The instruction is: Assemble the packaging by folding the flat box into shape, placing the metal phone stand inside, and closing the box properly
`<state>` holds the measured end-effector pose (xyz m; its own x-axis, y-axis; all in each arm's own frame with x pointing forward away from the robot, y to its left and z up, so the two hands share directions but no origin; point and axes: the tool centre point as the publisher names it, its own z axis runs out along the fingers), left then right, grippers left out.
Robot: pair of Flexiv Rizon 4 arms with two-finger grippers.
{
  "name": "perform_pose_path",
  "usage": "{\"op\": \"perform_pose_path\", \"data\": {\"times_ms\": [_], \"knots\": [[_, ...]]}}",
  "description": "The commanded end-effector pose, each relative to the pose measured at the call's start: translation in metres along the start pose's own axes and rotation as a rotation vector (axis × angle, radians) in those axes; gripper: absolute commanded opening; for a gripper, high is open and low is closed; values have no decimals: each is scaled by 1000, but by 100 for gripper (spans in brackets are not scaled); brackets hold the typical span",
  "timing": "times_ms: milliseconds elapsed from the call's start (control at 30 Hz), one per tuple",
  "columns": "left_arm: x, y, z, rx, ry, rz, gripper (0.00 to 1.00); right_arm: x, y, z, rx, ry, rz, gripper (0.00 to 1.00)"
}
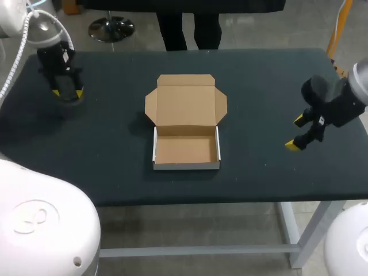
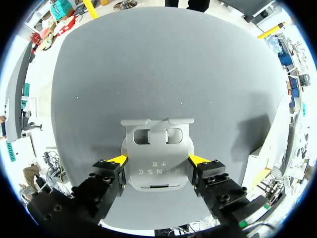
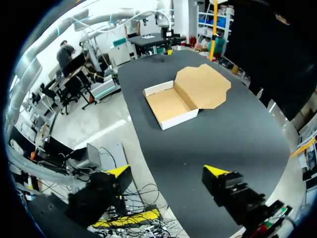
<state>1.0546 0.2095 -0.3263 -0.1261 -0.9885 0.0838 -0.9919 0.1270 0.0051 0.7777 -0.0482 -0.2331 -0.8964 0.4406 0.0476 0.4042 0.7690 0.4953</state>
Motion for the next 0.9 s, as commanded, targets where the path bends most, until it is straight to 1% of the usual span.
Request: {"op": "perform_pose_path", "data": {"times_ms": [33, 100, 200, 300, 767, 900], "knots": [[6, 19, -6, 140, -14, -1, 0, -7, 3, 12, 0, -2, -1, 100], [8, 22, -7, 140, -12, -1, 0, -7, 5, 15, -8, -4, -14, 100], [9, 26, -9, 144, -12, -5, 0, -7, 7, 22, 15, -18, -14, 100], [11, 31, -15, 152, -11, -13, 0, -8, 9, 25, 8, -23, 3, 100], [23, 54, -38, 175, -39, -27, 0, -8, 9, 25, 8, -23, 3, 100], [27, 60, -45, 183, -36, -33, 0, -8, 9, 25, 8, -23, 3, 100]]}}
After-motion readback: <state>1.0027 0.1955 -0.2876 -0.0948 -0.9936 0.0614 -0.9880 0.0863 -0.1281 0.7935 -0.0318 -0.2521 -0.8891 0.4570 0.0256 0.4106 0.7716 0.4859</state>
